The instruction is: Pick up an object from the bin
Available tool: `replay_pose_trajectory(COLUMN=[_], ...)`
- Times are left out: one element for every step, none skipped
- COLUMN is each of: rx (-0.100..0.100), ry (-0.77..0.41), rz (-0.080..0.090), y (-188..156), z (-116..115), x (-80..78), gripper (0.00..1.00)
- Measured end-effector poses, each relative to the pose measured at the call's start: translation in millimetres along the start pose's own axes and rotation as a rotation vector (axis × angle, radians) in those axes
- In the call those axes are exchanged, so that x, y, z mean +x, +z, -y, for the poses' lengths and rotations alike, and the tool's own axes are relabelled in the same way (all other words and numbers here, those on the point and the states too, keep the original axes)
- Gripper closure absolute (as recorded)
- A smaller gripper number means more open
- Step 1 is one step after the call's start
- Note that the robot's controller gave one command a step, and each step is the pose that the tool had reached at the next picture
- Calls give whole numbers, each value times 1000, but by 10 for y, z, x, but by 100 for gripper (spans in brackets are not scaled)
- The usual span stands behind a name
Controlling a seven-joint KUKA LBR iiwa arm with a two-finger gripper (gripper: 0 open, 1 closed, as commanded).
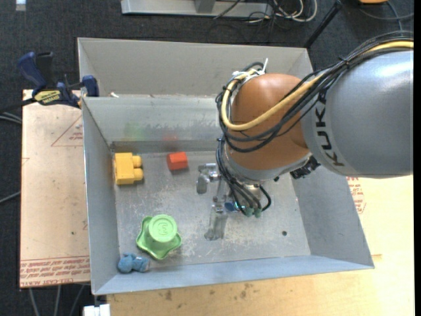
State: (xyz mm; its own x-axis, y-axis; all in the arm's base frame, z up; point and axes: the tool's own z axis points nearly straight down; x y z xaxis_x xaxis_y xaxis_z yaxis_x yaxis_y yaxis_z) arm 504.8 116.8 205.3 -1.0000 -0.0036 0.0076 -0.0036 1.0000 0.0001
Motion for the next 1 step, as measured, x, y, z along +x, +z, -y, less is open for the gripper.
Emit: replay_pose_trajectory(rx=[0], ry=[-45], rz=[-1], y=[955], z=[-443], x=[242], gripper=[0])
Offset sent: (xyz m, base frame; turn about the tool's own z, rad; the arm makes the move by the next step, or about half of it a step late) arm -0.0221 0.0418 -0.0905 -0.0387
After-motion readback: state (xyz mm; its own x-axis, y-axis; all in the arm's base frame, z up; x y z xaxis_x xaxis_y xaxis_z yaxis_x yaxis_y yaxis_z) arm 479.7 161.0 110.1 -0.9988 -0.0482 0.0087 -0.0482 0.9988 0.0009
